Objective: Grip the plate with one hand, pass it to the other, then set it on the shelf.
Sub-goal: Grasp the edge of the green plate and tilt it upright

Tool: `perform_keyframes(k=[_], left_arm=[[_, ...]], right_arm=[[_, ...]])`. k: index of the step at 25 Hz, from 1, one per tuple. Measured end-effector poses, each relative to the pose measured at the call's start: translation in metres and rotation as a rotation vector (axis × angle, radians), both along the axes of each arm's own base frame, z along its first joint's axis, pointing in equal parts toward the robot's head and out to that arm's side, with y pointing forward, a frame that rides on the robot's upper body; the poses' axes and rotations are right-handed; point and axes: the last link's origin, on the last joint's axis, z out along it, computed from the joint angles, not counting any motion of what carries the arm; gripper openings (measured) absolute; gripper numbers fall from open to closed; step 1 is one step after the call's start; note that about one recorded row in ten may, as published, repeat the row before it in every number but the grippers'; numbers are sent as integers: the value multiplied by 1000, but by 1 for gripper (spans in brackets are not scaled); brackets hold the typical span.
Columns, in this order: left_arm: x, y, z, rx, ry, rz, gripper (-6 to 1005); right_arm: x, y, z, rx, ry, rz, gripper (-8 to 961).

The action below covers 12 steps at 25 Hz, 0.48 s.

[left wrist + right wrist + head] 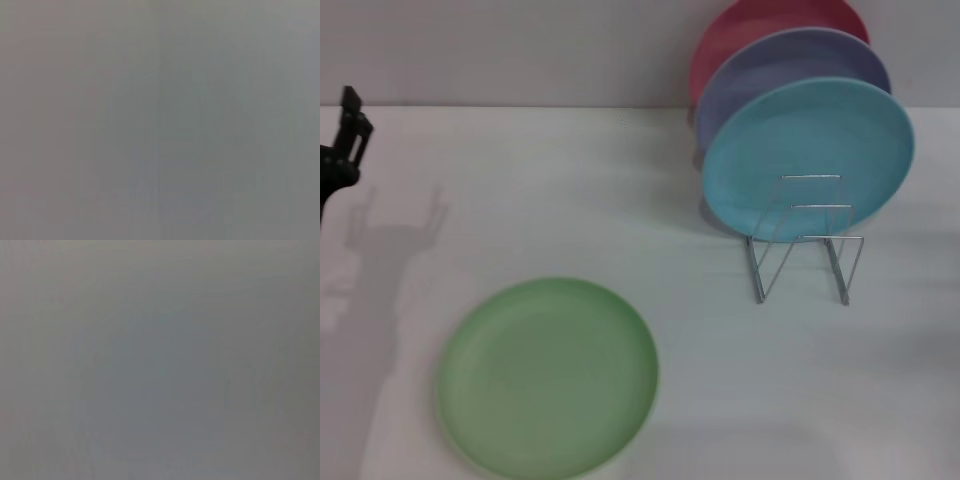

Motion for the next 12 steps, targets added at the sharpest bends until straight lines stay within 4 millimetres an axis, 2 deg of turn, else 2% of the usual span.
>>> perform_keyframes(k=[4, 7, 12], left_arm=[[4, 13, -10, 7, 176, 101, 834], [7, 20, -14, 1, 224, 153, 834], [8, 30, -15, -26, 206, 214, 833]], right_arm=[[-2, 2, 0, -1, -1, 5, 624], [-2, 2, 0, 1, 0, 5, 624], [-1, 2, 1, 4, -3, 3, 624]])
